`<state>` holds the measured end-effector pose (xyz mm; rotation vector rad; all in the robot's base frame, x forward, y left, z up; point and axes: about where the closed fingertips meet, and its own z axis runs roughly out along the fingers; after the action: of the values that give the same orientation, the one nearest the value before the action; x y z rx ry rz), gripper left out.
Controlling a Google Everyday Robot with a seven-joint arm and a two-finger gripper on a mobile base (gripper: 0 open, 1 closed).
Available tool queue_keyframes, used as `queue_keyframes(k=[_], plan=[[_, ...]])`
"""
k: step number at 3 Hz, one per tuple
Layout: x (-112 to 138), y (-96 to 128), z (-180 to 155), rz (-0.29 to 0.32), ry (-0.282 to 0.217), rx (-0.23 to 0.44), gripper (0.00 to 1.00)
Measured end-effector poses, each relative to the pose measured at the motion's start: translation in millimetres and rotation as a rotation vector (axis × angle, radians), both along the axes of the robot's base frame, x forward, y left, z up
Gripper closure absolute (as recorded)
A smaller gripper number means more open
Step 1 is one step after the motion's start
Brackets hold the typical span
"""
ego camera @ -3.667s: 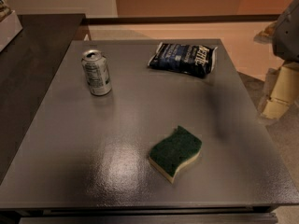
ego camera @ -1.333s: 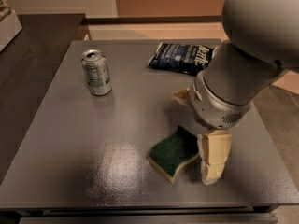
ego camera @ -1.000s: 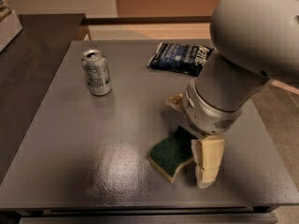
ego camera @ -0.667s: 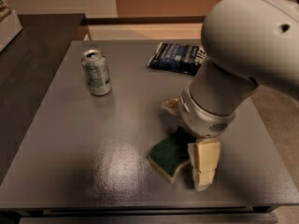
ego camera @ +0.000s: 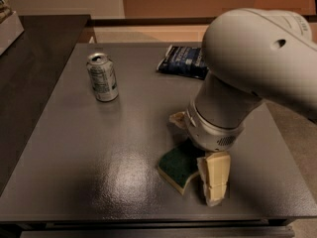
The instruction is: Pick sponge
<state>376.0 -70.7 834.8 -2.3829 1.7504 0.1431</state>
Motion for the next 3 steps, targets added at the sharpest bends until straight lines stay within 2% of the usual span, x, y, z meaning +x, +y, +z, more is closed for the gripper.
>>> queue_keyframes(k=[1,3], plan=[[-1,-3,-2,-0.002,0.000,-0.010,0.18],[0,-5,10,-0.001,-0.011,-0.008,0.64]])
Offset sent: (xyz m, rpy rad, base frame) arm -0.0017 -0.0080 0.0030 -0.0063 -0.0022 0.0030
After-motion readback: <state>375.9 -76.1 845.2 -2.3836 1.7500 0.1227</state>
